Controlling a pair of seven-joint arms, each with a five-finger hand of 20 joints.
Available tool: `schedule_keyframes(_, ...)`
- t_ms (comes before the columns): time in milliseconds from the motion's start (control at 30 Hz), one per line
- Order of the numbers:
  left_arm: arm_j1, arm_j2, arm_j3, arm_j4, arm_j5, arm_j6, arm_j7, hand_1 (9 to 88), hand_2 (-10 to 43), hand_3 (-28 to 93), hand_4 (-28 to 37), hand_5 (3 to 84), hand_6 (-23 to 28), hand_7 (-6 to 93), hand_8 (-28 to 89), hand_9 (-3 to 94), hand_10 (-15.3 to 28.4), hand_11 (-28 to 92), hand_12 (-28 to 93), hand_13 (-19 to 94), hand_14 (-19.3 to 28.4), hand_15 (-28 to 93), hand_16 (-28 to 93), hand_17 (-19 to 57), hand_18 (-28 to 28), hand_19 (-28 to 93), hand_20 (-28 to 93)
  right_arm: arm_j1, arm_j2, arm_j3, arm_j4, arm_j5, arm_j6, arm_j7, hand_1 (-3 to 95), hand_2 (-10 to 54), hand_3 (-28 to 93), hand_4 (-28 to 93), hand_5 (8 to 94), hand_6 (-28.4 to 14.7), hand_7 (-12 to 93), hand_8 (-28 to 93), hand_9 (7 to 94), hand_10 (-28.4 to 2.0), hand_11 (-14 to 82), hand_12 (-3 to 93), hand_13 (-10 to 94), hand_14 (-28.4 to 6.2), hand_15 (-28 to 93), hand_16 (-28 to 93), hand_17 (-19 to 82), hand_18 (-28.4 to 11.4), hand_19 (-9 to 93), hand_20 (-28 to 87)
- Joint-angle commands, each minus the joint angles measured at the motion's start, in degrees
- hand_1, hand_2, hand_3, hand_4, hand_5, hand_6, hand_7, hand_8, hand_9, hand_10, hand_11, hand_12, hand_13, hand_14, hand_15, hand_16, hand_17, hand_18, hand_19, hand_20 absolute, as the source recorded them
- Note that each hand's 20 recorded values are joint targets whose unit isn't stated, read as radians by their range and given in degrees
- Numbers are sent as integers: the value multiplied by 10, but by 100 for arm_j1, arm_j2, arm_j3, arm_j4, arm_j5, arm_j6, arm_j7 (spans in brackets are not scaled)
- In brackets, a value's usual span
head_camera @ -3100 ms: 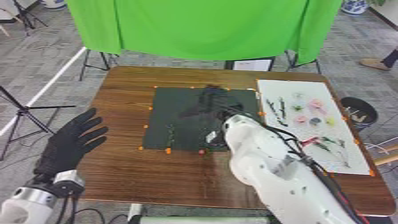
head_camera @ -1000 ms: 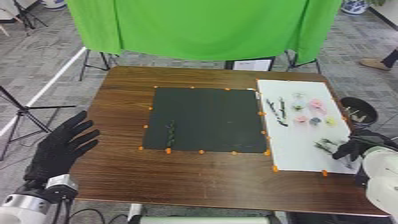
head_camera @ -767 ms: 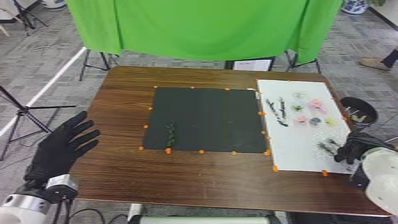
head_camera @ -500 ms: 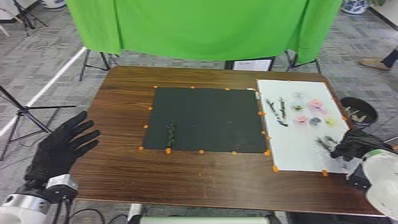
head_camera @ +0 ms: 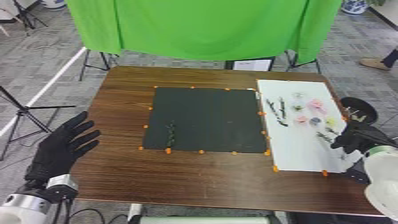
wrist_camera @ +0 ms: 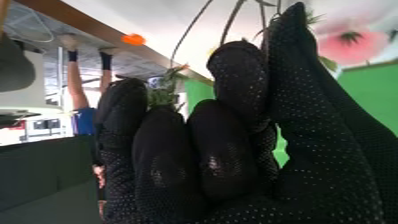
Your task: Arrange flowers
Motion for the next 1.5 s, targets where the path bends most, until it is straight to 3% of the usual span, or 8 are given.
schedule_keyframes(33, 69, -52, -8, -23, -17, 13, -6, 235, -32, 692, -283, 270, 42, 187, -105, 229, 113, 193, 178, 175, 163, 322, 1, -100, 203, 387, 110, 871, 27, -509, -436, 190, 389, 448, 351, -68, 893, -170, 781, -9, 569, 295, 871, -79, 760, 631, 778, -103, 906, 452, 351, -203, 837, 422)
schedule_keyframes(367, 97, -64, -14, -36, -19, 26, -31, 234, -32, 693, -283, 271, 41, 186, -104, 230, 113, 191, 179, 174, 162, 321, 1, -100, 203, 388, 110, 2344, -452, -1774, -651, 723, 538, 689, 345, -72, 897, -155, 795, -8, 557, 300, 877, -82, 758, 631, 788, -103, 905, 452, 360, -208, 848, 420)
schedule_keyframes(700, -6, -60, 97, 6, -19, -11, -106, 233, -31, 693, -283, 271, 42, 186, -104, 230, 114, 191, 179, 175, 163, 322, 1, -100, 204, 388, 110, 3747, -1760, -3773, -31, 362, 316, 775, 341, -82, 898, -137, 813, -3, 536, 308, 889, -74, 752, 629, 812, -99, 902, 442, 380, -217, 870, 407)
schedule_keyframes(833, -2, -65, 98, 8, -23, -10, -132, 233, -31, 693, -283, 271, 42, 186, -104, 230, 114, 192, 178, 175, 163, 321, 1, -101, 204, 388, 110, 3949, -2201, -4131, 250, 155, -24, 731, 340, -84, 898, -134, 820, 0, 530, 310, 893, -74, 749, 628, 817, -98, 900, 441, 384, -219, 876, 399)
schedule_keyframes(1167, -61, -33, 148, 45, -29, -25, -176, 234, -32, 694, -283, 271, 42, 187, -105, 230, 114, 191, 179, 175, 163, 320, 2, -101, 204, 387, 110, 3991, -2940, -4544, 747, -98, -202, 886, 341, -83, 894, -140, 823, 2, 520, 312, 895, -75, 744, 625, 820, -97, 897, 441, 387, -220, 885, 384)
schedule_keyframes(1500, -190, 20, 251, 110, -29, -69, -212, 235, -31, 693, -283, 272, 42, 186, -104, 231, 114, 191, 179, 175, 162, 320, 2, -100, 204, 387, 110, 4084, -3578, -4873, 1266, -483, 36, 941, 330, -87, 893, -125, 840, 14, 496, 299, 904, -67, 732, 615, 839, -88, 888, 431, 407, -222, 900, 366)
